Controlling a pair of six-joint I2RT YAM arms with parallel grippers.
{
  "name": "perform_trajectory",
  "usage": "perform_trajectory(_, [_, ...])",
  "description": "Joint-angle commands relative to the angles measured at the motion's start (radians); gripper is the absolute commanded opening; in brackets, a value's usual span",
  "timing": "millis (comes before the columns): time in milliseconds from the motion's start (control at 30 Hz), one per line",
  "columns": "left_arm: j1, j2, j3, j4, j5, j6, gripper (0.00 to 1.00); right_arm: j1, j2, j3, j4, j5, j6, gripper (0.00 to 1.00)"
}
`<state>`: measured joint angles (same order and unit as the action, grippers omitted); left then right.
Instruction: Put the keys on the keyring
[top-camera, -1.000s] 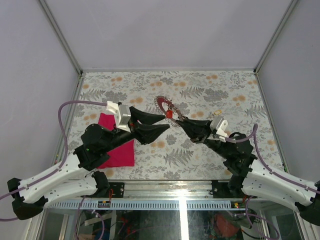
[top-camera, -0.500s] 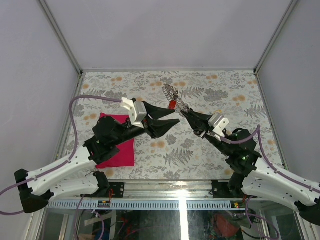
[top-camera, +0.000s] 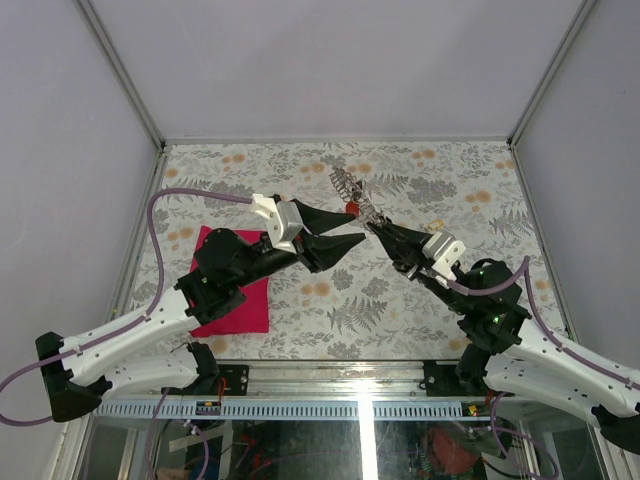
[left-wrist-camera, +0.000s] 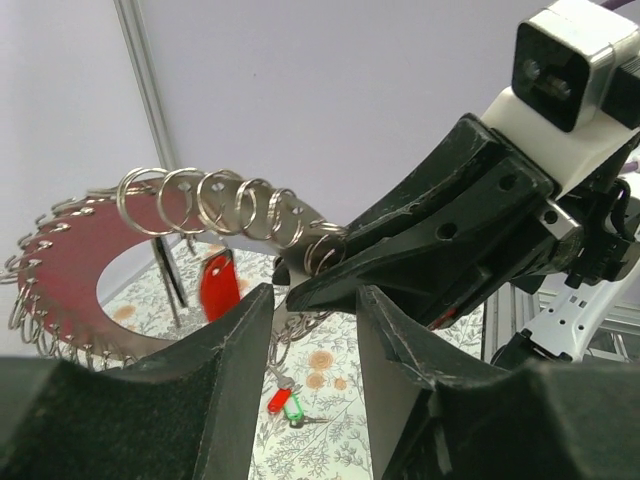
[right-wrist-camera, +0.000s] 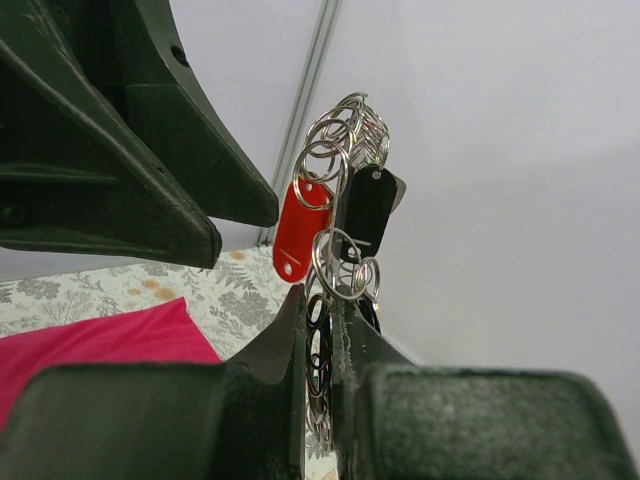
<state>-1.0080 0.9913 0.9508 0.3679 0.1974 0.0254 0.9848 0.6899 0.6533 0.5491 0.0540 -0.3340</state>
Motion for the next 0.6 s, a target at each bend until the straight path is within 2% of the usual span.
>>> perform_trajectory(0, [-0.004,-0.004,0.03,0.087,-0.038,0.022,0.39,0.004,-0.033,0.059,0.091,-0.036,-0.014,0.0])
perform_trajectory(567, [-0.005,0.031,0.061,0.13,-0.041,0.019,0.39,0.005,-0.032,0.062,0.068,-0.069,0.01,0.0])
